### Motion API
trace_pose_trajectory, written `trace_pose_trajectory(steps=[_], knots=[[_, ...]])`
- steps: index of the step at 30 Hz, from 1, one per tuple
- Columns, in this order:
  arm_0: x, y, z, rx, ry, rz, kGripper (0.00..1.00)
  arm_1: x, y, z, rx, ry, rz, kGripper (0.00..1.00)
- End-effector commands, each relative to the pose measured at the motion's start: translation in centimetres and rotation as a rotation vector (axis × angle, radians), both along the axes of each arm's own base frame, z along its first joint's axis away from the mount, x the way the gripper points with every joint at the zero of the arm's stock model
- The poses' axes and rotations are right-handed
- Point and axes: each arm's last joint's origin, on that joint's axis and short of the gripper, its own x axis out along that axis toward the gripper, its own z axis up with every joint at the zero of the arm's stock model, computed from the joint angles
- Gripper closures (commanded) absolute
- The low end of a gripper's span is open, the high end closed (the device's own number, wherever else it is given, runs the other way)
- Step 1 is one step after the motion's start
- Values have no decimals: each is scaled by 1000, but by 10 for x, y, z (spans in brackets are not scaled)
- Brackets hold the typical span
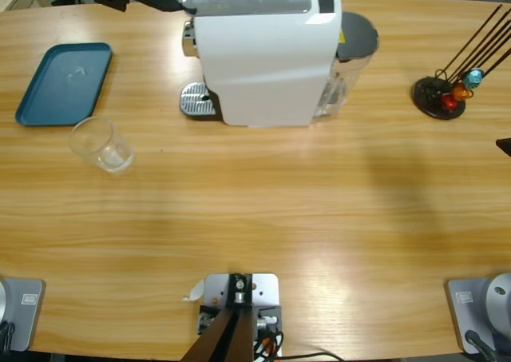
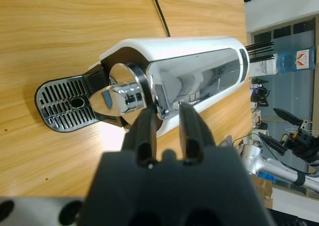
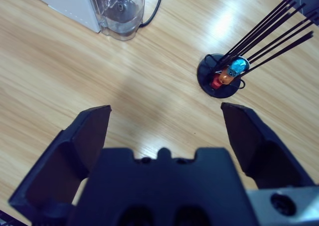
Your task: Pour coffee
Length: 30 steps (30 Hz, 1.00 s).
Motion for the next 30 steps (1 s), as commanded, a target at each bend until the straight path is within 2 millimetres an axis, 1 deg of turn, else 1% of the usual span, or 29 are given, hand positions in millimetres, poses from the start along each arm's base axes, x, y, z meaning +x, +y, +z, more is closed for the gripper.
trace_pose_trajectory(steps=[1, 4, 7, 9, 14, 18, 21, 24, 26, 30], knots=[[-3, 0, -12, 29, 18, -4, 1000, 3, 2, -6, -13, 28, 3, 0], [-4, -1, -11, 27, 10, -11, 1000, 2, 2, -6, -12, 28, 3, 0], [-7, -9, -9, 38, -18, -44, 1000, 2, 2, -6, -10, 25, 3, 0], [-10, -9, -7, 35, -24, -47, 1000, 2, 1, -6, -9, 24, 3, 0], [-12, -8, 17, -14, -94, -52, 1000, 1, 1, -6, -7, 23, 4, 0], [-11, -10, 30, -43, -120, -65, 1000, 0, 0, -5, -4, 19, 4, 0], [-13, -12, 39, -60, -143, -74, 1000, -1, 0, -5, 0, 14, 4, 0], [-14, -12, 52, -88, -171, -84, 1000, -1, -1, -5, 2, 12, 3, 0], [-14, -16, 60, -107, -186, -95, 1000, -1, -1, -5, 3, 11, 4, 0], [-13, -23, 68, -129, -200, -110, 1000, -2, -1, -5, 3, 10, 4, 0]])
